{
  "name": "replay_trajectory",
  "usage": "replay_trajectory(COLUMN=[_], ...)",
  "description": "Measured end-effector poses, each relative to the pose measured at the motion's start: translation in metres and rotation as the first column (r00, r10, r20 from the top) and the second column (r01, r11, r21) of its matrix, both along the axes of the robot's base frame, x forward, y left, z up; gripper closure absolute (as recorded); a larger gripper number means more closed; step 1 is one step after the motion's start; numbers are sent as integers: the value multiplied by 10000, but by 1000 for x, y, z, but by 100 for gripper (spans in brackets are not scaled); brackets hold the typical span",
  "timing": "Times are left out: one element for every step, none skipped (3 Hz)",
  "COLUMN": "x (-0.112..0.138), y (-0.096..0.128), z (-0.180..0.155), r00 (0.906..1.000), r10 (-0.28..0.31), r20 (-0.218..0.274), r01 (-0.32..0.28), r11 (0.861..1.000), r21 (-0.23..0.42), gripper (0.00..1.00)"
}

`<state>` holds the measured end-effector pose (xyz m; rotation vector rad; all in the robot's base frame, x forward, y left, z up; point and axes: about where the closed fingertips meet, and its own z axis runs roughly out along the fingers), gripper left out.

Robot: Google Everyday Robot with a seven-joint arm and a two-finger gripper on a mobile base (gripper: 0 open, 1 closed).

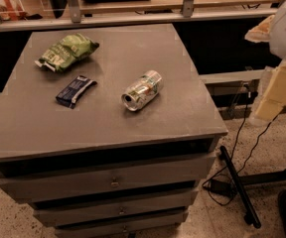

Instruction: Place 7up can upright

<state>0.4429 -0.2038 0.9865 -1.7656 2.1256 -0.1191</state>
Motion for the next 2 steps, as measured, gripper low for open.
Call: replay_trajectory(x=[20, 49], y=[40, 84], z=[-1, -11], r00=[9805, 9142], r10=[1962, 4052], r20=[68, -48], r01=[-1962, -4028], r11=[9791, 9101], r21=[531, 969], gripper=[0, 0])
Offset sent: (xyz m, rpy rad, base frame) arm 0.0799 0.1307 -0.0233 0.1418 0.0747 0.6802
